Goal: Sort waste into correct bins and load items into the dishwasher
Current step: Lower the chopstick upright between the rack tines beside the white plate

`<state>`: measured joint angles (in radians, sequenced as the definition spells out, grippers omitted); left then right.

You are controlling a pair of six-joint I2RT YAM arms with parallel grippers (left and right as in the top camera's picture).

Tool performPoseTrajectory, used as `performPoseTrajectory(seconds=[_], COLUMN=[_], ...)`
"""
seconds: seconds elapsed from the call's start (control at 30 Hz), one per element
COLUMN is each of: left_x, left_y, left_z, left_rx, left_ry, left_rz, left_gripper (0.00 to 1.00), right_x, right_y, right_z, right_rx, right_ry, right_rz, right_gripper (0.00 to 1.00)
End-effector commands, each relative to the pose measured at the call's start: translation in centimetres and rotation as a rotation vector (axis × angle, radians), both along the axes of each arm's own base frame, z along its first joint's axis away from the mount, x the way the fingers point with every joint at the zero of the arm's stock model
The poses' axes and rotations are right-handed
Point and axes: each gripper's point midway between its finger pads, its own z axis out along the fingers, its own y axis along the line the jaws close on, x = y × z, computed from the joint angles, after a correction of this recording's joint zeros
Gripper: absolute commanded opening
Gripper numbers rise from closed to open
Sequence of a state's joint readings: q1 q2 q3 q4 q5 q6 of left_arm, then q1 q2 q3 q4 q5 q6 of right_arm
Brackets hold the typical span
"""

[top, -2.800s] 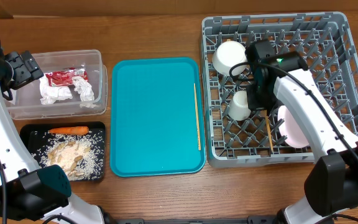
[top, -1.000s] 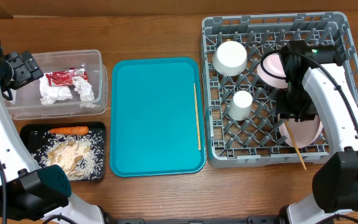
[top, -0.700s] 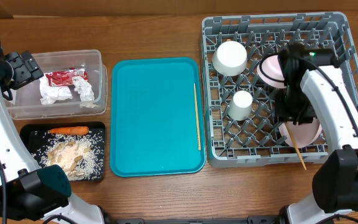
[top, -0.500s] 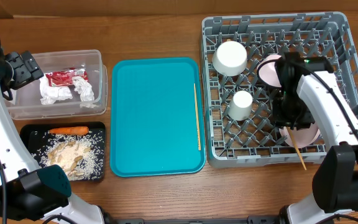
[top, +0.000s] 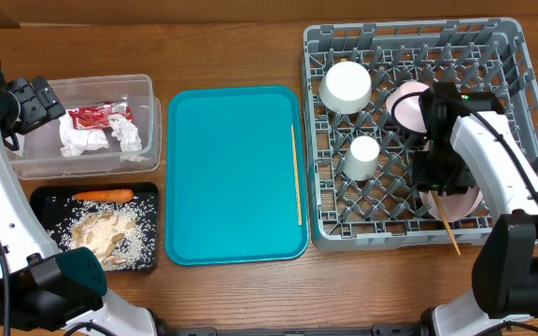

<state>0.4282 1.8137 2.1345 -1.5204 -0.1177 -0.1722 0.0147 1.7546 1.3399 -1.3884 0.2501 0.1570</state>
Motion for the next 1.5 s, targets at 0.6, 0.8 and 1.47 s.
performPoseTrajectory(seconds=[0.6,0.8,1.47], left_x=[-0.2,-0.2,-0.2], left_y=[0.2,0.2,0.2], left_z=[1.3,1.3,1.3], left_rx=[0.031,0.031,0.031], left_ry=[-0.025,-0.025,-0.025], left_rz=[-0.008,-0.008,-0.008], left_gripper=[1.0,1.0,1.0], right_x=[-0.3,-0.5,1.4], right_y=[0.6,0.6,0.4], right_z=[-1.1,-1.1,3.7], right_rx=[0.061,0.061,0.053], right_ry=[-0.024,-0.016,-0.072], right_rz=[-0.018,-0.018,-0.015], right_gripper=[0.25,0.04,0.04])
